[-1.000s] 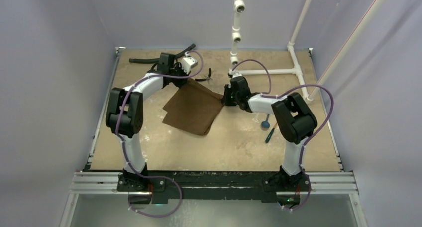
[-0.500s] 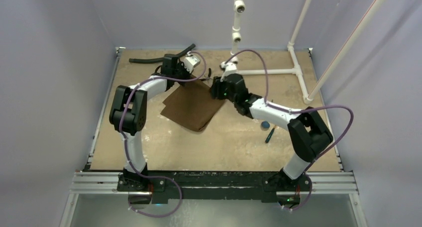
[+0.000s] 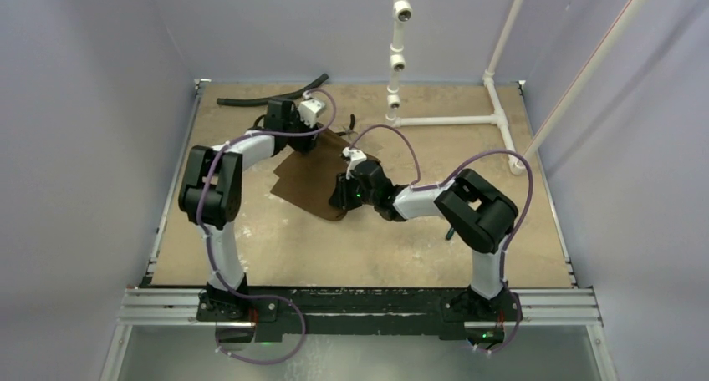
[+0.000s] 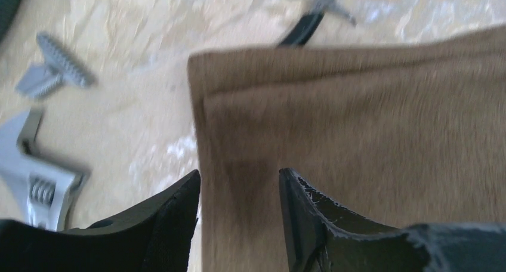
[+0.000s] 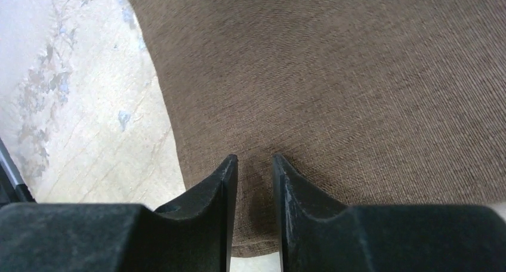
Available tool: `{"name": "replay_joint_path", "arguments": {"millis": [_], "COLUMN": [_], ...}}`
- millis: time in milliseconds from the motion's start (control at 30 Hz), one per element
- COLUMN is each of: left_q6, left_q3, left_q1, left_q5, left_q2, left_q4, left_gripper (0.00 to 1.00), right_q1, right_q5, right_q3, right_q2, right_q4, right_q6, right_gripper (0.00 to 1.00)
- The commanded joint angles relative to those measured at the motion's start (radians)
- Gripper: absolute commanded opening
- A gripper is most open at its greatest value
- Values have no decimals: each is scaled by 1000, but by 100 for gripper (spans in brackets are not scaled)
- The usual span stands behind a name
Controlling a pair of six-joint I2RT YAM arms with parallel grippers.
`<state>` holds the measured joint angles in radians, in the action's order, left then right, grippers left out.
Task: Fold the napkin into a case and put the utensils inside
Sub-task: Pick up the lower triangle-folded napkin from the center of the board.
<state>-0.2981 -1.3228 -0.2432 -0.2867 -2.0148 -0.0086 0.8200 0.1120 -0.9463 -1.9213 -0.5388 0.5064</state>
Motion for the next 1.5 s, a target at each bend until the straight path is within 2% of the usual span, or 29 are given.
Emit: {"name": "replay_joint_path", "arguments": {"millis": [0,200,433,467,600,733,900,1000,1100,1267,1467], "left_q6": [-15,-125,-357,-397,-480,-490,-489,-490,-474,-421,-415], "left_q3": [48,119,189,210,276,282,291,283,283,311,319], "left_q1": [90,127,105,105,105,117,139,161,178,190,191], "left_q5": [-35,-57,-258,-288,-302,-298,-338,-364,-348,-342,-325], "left_q2": [132,152,188,209,281,284,302,302,305,322,295], "left_q4": [-113,-207,-470,-501,-546,-572,-554,-551,-523,-445,-441], "left_gripper": [51,46,34,33,31,22,14,10,8,7,9], "right_q1": [-28,-37,-39,-39,-59,-132,-150,-150,-150,-146,-128], "right_q5": [58,138,202,198,122,82,-12,-22,-3,26,19], "right_q3": [62,177,215,200,41,-200,-491,-598,-595,-604,-573], "right_q2": [46,145,285,302,329,213,-46,-147,-176,-220,-224], "right_q4": [16,81,252,292,396,398,402,405,328,311,290], "right_q6": [43,32,-5,-17,-86,-160,-276,-349,-387,-425,-440], "right_gripper": [28,21,21,23,44,51,52,52,50,48,53]}}
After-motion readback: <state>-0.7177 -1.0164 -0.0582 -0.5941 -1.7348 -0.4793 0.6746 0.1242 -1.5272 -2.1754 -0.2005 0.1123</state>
